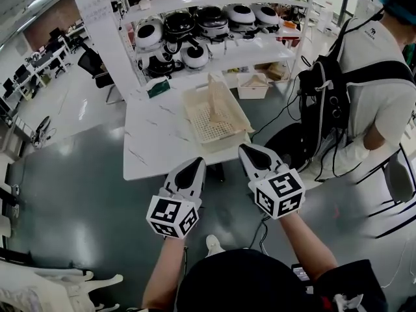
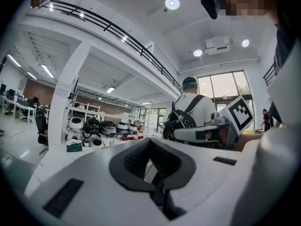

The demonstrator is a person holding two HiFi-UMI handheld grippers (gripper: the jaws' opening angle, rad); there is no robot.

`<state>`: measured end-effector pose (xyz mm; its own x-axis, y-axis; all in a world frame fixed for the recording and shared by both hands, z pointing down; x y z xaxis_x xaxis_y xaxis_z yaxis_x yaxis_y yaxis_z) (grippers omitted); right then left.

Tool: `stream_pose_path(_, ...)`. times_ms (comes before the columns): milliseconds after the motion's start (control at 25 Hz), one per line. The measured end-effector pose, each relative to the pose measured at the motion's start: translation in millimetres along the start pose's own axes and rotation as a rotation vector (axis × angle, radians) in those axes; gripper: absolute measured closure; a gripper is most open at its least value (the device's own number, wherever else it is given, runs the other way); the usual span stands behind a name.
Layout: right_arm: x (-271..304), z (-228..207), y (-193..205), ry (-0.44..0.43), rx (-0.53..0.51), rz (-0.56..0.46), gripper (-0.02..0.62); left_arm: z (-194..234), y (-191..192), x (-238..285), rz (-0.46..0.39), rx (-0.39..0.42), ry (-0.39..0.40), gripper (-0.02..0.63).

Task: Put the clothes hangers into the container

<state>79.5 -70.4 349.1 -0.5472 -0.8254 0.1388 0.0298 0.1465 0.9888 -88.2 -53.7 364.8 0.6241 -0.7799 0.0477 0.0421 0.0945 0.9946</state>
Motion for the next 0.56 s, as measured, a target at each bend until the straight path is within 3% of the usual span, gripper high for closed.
stream_pose_path(560,-4.6,-5.0,0.8,0.001,0.001,0.000,0.577,-5.9,-0.7,7.5,0.000,-0.002,0.008,0.601)
Point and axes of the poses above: the fingertips, and each gripper's own axes: x forward along the fingers, z to its left, y out of its underside, the point moved 6 cm from there along -x, backward along the fingers, and after that the axes turned 1 degree about x, right-handed, at the moved point
